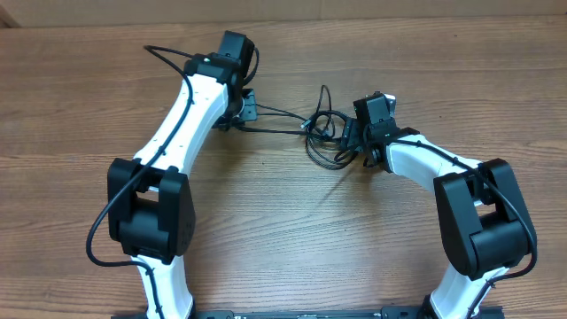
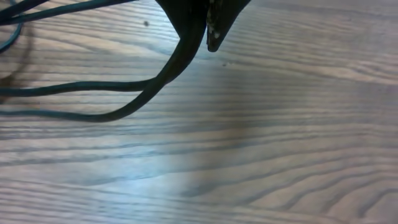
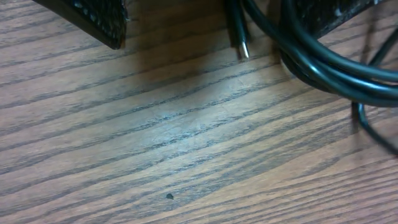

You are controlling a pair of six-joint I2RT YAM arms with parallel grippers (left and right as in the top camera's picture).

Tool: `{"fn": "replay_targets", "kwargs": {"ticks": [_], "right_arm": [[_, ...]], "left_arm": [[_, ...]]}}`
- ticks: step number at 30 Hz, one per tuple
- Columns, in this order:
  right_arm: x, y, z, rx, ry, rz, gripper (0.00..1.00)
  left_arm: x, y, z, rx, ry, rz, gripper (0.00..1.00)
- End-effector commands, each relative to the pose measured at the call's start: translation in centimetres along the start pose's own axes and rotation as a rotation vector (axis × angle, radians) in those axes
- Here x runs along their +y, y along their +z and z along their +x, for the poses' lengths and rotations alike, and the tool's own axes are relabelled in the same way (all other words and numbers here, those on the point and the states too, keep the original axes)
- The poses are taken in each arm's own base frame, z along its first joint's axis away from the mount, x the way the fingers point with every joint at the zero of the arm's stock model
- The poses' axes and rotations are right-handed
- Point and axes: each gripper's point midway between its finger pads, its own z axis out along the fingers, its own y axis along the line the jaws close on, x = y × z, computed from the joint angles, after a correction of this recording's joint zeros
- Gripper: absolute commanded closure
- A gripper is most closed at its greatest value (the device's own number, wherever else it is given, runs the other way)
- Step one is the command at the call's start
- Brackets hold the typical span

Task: Untangle cables

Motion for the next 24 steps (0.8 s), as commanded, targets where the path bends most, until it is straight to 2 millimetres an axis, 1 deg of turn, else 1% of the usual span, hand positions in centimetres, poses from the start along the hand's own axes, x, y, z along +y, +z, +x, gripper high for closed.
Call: {"fn": "replay_targets", "kwargs": {"ticks": [1,6,11,13,16,21,24], "right_arm": [[-7.6,4.2,14.9,0.428,0.022,0.220,0.21],[-7.6,4.2,14.9,0.428,0.022,0.220,0.21],[-7.6,4.2,14.9,0.427,0.023,0.220,0.21],[-7.7,4.2,14.9,0.426,0.022,0.223,0.20],[-8.1,4.3,14.8,0.428,0.036,0.227,0.20],[-8.7,4.3,14.6,0.431,0.056,0.234,0.20],[-8.9,4.3,14.5,0.431,0.065,0.237,0.20]], "left_arm": [[6.4,-3.7,-2.5,-0.099,-0.092,-0.157,0.96],[7.8,-6.3,-3.9,-0.125,-0.132,-0.156,0.96],[8.9,-10.5,-5.5,-0.189,-0.155,-0.175,0.96],[9.3,-12.5,-6.2,-0.232,-0.164,-0.188,0.96],[9.7,-15.2,-7.0,-0.286,-0.176,-0.190,0.96],[10.2,-19.0,-7.7,-0.363,-0.195,-0.188,0.96],[11.3,-20.8,-7.9,-0.409,-0.212,-0.235,0.96]]}}
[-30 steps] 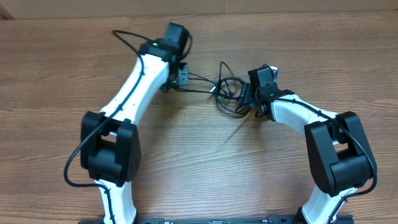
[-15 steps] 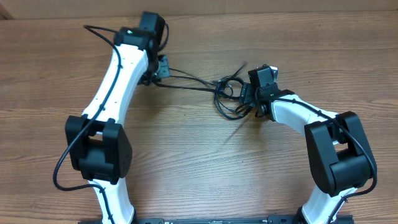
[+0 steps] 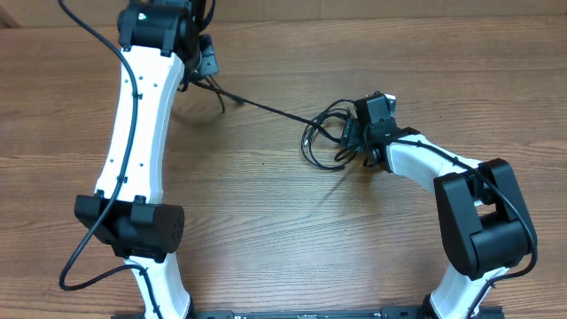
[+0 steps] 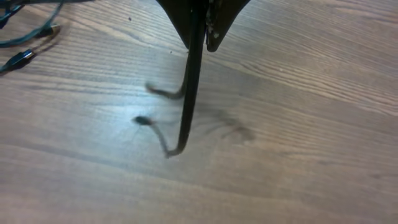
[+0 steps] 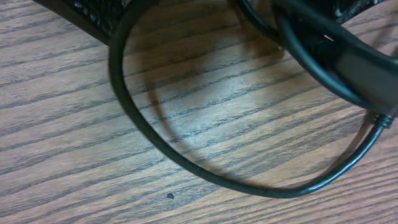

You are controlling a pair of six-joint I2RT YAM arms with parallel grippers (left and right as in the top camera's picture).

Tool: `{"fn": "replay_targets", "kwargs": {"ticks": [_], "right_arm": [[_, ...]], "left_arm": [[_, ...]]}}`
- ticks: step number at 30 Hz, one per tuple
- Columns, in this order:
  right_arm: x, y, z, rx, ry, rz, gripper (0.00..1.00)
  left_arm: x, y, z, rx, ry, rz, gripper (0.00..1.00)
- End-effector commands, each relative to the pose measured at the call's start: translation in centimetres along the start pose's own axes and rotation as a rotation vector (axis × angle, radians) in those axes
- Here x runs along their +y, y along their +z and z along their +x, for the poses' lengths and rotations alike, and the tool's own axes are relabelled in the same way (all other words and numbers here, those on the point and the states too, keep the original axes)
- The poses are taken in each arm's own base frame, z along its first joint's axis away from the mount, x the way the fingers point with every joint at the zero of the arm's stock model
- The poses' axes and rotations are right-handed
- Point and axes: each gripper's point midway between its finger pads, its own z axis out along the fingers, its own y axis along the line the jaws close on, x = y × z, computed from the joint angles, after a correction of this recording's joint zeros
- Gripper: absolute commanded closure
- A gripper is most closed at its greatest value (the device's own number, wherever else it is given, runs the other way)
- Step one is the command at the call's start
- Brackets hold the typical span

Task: Untangle cables

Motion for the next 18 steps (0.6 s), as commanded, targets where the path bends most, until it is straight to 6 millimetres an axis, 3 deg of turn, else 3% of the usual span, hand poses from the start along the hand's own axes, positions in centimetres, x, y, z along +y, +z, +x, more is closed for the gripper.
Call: {"fn": "replay_targets", "kwargs": {"ticks": [1,5,9,13,18], "right_arm": [[-9.2,4.4,14.4,0.429,0.064,0.242,0.20],[-9.8,4.4,14.2,0.432,0.090,0.245,0.20],[-9.4,4.5,14.2,0.459,0.126,0.197,0.13],[-8.4,4.1,13.5,0.512,0.160,0.145,0.10],[-8.0,2.9,12.2,0.577,0.179,0.146,0.10]], "left_arm": [[5.7,-5.0,-3.5,-0.196,-0.084,-0.170,0.96],[6.8,-7.2,-4.0,-0.255,-0.139,-0.189,0.96],[5.9,-7.3,-3.9,-0.246,-0.151,-0.132,0.96],[5.3,-4.9,-3.1,-0.170,-0.125,-0.146,0.96],[3.2,-0.1,-0.6,0.012,-0.075,-0.114,0.96]]}}
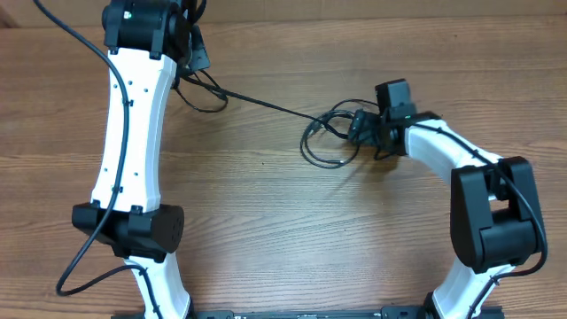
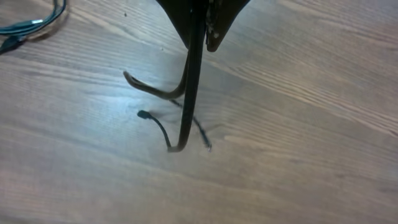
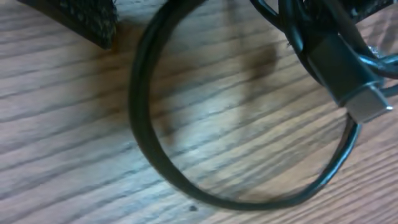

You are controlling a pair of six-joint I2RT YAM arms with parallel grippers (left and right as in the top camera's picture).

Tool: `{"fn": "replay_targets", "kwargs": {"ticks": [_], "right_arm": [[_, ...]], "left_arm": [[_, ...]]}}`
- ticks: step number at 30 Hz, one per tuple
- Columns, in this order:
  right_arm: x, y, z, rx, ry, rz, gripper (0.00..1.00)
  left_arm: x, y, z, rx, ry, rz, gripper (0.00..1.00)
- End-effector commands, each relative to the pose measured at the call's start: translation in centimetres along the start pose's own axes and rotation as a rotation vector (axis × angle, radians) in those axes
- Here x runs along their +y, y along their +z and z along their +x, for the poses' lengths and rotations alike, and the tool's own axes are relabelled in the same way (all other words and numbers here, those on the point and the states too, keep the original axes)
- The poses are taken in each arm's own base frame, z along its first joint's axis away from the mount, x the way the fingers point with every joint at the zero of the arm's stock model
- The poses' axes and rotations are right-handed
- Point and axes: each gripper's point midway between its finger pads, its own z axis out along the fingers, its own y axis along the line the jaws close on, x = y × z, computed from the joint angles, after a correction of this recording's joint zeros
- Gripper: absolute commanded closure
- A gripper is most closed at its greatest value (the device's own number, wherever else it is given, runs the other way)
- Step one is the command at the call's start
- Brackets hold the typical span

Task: Untangle cables

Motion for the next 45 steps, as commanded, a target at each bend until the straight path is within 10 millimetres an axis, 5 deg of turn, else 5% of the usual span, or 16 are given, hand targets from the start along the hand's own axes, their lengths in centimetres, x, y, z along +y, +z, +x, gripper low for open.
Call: {"fn": "replay_targets", "kwargs": {"ticks": [1,8,11,12,13,14,17,22,24,28,31,45], "right_arm": [[-8.3,5.0,10.9,0.381,0.112,0.244,0.10],[-8.0,4.7,10.8,0.396,0.115,0.236,0.10],[-7.9,4.7,10.7,0.393,0.115,0.235,0.10],[-7.9,4.8,10.7,0.392,0.115,0.234,0.10],[-7.9,4.8,10.6,0.390,0.115,0.233,0.10],[-7.9,4.8,10.6,0.389,0.115,0.232,0.10],[-7.9,4.8,10.6,0.389,0.115,0.232,0.09],[-7.9,4.8,10.6,0.391,0.116,0.232,0.01],[-7.4,4.8,10.9,0.408,0.109,0.202,0.00],[-6.7,4.7,11.0,0.423,0.089,0.160,0.00],[-5.9,4.1,10.6,0.448,0.050,0.124,0.00],[-4.4,0.3,8.9,0.552,0.053,0.141,0.00]], "left_arm": [[1.3,3.0,0.2,0.062,-0.012,-0.068,0.96],[-0.7,9.1,4.3,0.305,0.048,-0.074,0.95],[-1.6,11.5,6.3,0.410,0.064,-0.061,0.87],[-1.9,12.0,6.9,0.440,0.067,-0.055,0.78],[-2.6,13.0,7.9,0.491,0.088,-0.028,0.49],[-3.1,13.5,8.5,0.522,0.099,-0.008,0.33],[-4.5,14.8,9.8,0.584,0.137,0.064,0.04],[-5.8,12.7,6.7,0.463,0.154,0.168,0.02],[-7.6,9.3,3.5,0.331,0.168,0.307,0.03],[-9.5,6.0,1.0,0.208,0.195,0.447,0.03],[-12.1,4.8,1.4,0.199,0.276,0.582,0.02],[-13.1,8.3,5.4,0.338,0.339,0.557,0.00]]}}
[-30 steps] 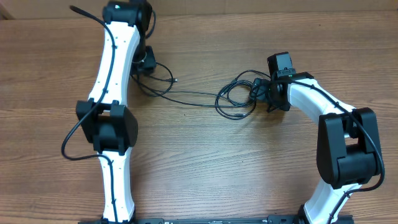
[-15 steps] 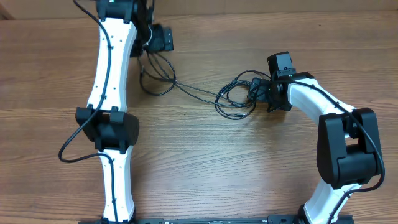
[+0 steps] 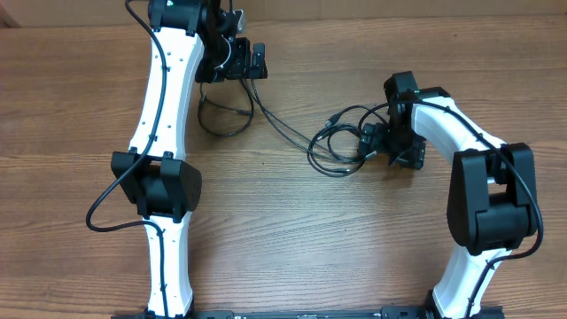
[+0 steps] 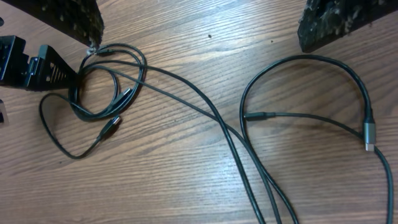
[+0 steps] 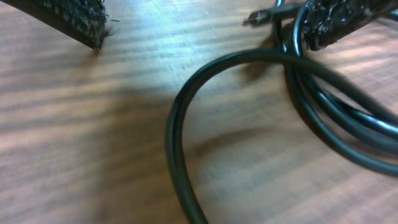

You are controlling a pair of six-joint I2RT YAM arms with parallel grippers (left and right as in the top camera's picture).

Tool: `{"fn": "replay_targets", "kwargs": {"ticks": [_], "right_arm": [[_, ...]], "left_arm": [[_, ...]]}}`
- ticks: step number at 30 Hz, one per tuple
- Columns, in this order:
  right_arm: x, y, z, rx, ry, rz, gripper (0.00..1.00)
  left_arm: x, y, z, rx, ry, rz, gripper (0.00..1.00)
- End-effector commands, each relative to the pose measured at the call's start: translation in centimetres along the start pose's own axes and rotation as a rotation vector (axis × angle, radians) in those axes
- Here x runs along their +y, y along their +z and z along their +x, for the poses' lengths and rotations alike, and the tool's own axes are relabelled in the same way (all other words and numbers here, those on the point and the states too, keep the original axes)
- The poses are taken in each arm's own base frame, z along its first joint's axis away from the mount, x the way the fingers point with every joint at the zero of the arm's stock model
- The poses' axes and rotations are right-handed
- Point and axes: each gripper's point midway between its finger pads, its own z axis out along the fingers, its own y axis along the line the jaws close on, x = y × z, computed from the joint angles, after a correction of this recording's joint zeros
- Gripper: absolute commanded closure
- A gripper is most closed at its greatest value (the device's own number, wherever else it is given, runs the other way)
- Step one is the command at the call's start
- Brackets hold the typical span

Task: Untangle cables

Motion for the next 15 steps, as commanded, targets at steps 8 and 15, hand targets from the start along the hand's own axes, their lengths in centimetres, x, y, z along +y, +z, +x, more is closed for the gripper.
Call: {"fn": "replay_targets", "kwargs": {"ticks": [8,15], "right_arm": [[0.2,0.4,2.1,0.155,0.017,-0.025,0.00],[-0.1,-2.3,2.4,0.151,0.026,-0.088,0.08]], "left_arm": [[-1.0,4.0,2.1,0.096,0.026,0.015,0.06],[-3.7,6.9,2.3,0.086,0.064,0.032,0.36]]}}
